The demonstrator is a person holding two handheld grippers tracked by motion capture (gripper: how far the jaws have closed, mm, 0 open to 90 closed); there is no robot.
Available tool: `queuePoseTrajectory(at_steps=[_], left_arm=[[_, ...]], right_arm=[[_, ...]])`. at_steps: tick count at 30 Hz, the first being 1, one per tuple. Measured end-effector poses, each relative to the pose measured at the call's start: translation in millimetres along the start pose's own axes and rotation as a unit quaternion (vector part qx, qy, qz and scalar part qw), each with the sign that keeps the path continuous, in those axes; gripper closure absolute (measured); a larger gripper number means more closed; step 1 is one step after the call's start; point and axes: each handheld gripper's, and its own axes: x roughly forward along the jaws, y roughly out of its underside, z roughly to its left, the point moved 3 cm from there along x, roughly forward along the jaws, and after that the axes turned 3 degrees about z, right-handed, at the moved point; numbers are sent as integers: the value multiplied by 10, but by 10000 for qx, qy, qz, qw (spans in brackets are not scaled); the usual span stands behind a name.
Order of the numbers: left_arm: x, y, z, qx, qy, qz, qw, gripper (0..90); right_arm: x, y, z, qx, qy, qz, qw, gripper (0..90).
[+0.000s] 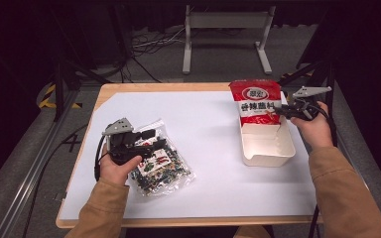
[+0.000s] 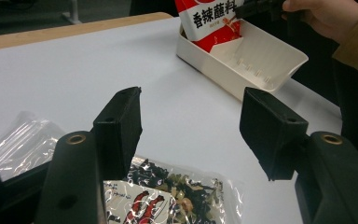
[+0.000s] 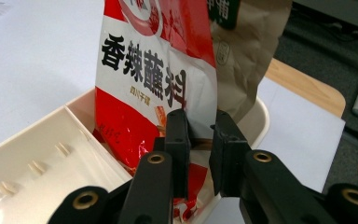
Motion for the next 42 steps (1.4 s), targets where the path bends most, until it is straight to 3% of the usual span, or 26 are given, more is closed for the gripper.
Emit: queuePoseTrajectory(at_steps=[13, 18, 19, 20, 21, 24, 34, 37, 40, 42], left_arm=[[-22, 0, 14, -35, -14, 1, 10000, 395], [-40, 4, 20, -1, -78, 17, 10000, 395], [-58, 12, 33, 16, -126, 42, 9999, 394], [-58, 12, 33, 16, -126, 42, 9999, 393], [-65, 17, 43, 12, -162, 35, 9999, 387], [-103, 40, 73, 23, -241, 124, 9996, 381], [-197, 72, 129, 198, -378, 160, 9990, 375], [-224, 87, 144, 176, -389, 180, 9989, 370], [-251, 99, 171, 216, -474, 189, 9985, 367], [-265, 107, 192, 241, -571, 220, 9978, 362]], right_arm=[[20, 77, 25, 233, 145, 352, 9990, 788], [10, 84, 30, 282, 163, 331, 9989, 774], [4, 87, 31, 333, 177, 218, 9990, 699], [4, 87, 31, 333, 177, 218, 9990, 699], [0, 87, 38, 373, 249, 90, 9990, 616], [-41, 81, 46, 367, 340, 1, 9987, 570], [-262, 54, 78, 563, 419, -352, 9969, 493], [-361, 49, 118, 622, 501, -444, 9958, 453], [-467, 44, 184, 533, 613, -395, 9959, 450], [-531, 38, 237, 579, 549, -481, 9957, 445]])
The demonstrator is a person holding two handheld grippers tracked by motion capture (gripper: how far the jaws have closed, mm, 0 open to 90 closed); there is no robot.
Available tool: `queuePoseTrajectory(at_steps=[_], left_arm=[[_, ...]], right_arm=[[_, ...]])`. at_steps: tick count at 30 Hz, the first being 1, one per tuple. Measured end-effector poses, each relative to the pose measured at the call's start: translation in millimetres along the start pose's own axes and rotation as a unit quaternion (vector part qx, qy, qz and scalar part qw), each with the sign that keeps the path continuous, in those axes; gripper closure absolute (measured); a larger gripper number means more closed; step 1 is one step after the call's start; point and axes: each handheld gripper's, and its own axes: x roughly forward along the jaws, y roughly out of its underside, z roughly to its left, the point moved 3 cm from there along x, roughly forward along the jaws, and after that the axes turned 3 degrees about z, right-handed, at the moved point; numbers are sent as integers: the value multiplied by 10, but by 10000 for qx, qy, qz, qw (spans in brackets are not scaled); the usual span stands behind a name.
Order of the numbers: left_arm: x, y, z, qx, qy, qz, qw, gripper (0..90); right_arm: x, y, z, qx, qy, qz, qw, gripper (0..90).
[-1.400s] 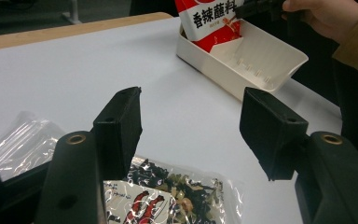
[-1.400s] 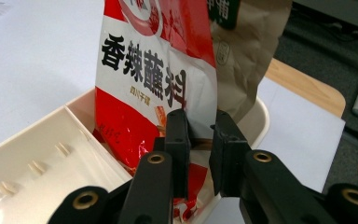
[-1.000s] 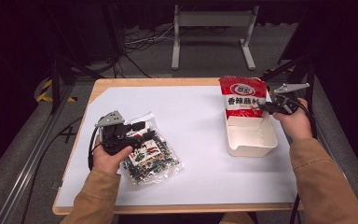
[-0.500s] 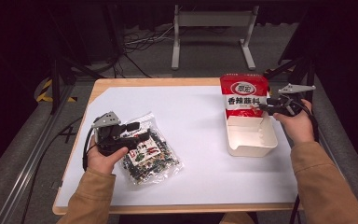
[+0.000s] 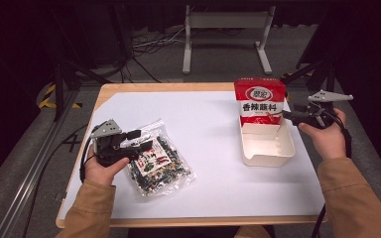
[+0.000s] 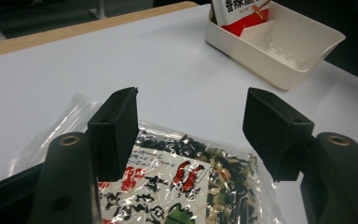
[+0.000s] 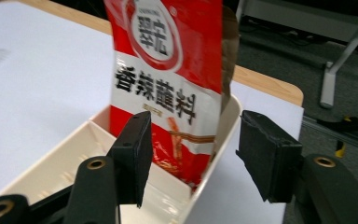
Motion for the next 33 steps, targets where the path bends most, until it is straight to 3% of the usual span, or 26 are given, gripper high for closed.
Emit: queuePoseTrajectory(at_steps=[8, 13, 17, 25, 33], left_arm=[[-9, 12, 73, 142, -316, 203, 9992, 355], [-25, 21, 98, 155, -295, 220, 9992, 355], [-46, 33, 124, 40, -279, 182, 9994, 355], [-64, 30, 165, -56, -176, 78, 9998, 343], [-76, 46, 202, -91, -250, 92, 9996, 339]], right_arm=[[-129, -14, 176, -56, -225, -130, 9996, 417], [-188, 14, 338, -103, -511, -255, 9983, 400], [-226, 42, 421, -126, -711, -336, 9968, 394], [-345, 154, 612, -170, -1083, -636, 9919, 374], [-403, 232, 822, -413, -1369, -610, 9878, 364]])
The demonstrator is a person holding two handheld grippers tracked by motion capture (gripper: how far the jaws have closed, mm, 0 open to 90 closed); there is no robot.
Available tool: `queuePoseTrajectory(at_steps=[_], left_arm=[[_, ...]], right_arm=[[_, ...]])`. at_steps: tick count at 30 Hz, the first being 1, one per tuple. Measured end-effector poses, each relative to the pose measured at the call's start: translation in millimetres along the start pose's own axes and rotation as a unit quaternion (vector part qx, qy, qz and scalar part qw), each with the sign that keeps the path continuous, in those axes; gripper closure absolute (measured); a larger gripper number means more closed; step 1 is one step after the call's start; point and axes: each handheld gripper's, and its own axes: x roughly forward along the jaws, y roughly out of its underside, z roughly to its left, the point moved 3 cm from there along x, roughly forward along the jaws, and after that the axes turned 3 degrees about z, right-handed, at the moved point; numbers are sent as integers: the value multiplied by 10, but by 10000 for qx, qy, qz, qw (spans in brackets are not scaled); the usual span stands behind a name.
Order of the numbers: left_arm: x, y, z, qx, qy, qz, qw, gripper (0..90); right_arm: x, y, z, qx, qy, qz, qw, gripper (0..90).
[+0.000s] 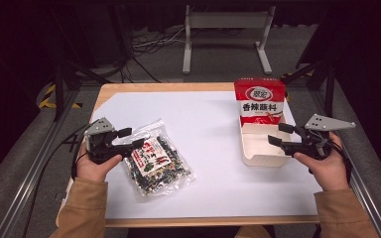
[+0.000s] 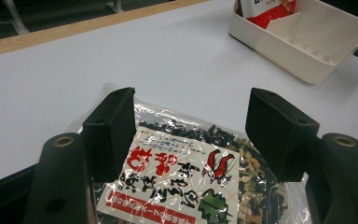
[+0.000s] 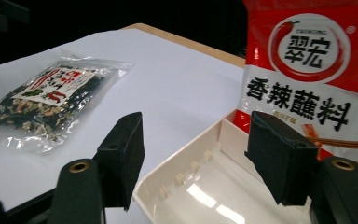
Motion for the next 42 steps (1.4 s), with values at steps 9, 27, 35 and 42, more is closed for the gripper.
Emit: queuePoseTrajectory(at_steps=[9, 27, 35, 42], left_arm=[[-7, 27, 111, -116, -346, 51, 9993, 322], [11, 317, 669, -850, -1141, 178, 9897, 336], [103, 381, 899, -1156, -1335, 240, 9840, 347], [235, 463, 1050, -1322, -1285, 479, 9817, 379]], right_arm=[[75, 56, 194, -194, -258, 3, 9995, 376], [280, 134, 448, -554, -553, 99, 9969, 375], [341, 163, 526, -651, -703, 210, 9952, 420], [340, 185, 562, -739, -755, 292, 9940, 463]])
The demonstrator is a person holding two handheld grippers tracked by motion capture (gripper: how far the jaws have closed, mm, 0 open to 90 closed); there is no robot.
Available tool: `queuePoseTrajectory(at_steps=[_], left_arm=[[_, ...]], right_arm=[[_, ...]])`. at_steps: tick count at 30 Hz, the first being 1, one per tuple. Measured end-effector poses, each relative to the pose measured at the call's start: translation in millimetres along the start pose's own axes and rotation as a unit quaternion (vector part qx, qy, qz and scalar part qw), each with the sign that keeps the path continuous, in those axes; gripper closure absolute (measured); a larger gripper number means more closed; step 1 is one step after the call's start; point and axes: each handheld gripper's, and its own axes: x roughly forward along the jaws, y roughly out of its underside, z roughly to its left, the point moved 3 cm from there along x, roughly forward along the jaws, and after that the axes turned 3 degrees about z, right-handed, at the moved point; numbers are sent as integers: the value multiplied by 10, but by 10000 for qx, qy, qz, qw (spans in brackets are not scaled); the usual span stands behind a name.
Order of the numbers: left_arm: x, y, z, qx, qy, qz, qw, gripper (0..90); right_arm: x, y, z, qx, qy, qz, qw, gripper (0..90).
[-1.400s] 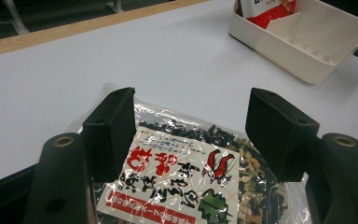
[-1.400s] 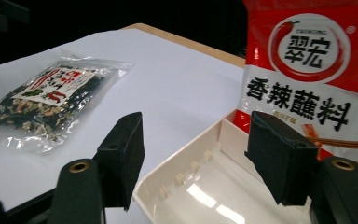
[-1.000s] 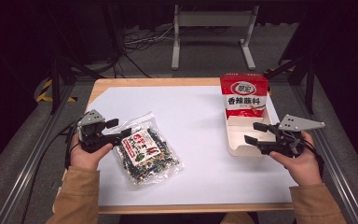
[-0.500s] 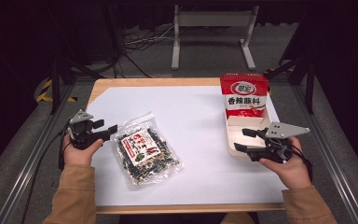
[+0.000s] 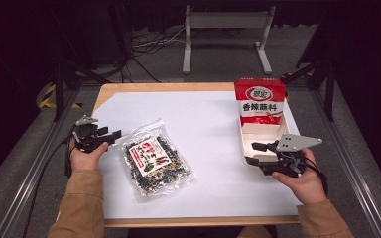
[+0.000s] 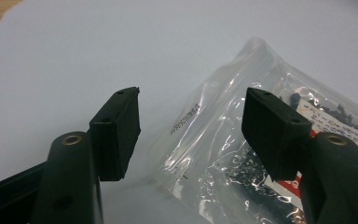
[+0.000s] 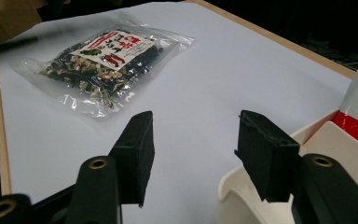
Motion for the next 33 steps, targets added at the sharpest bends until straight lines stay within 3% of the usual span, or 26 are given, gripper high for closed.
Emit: queuePoseTrajectory(at_steps=[7, 17, 20, 25, 33], left_arm=[[138, 35, 80, -117, 37, 208, 9997, 381], [245, 91, 173, -375, 266, 388, 9982, 389], [255, 111, 192, -520, 406, 483, 9967, 404], [246, 114, 186, -653, 609, 564, 9944, 470], [209, 108, 159, -722, 754, 624, 9926, 585]], right_arm=[[-6, 29, 24, 21, -18, 72, 10000, 468], [-14, 46, 32, 54, -36, 63, 10000, 467], [-6, 45, 39, 39, -48, 64, 10000, 467], [34, 61, 58, 18, -89, 107, 9999, 465], [42, 57, 68, 7, -115, 94, 9999, 464]])
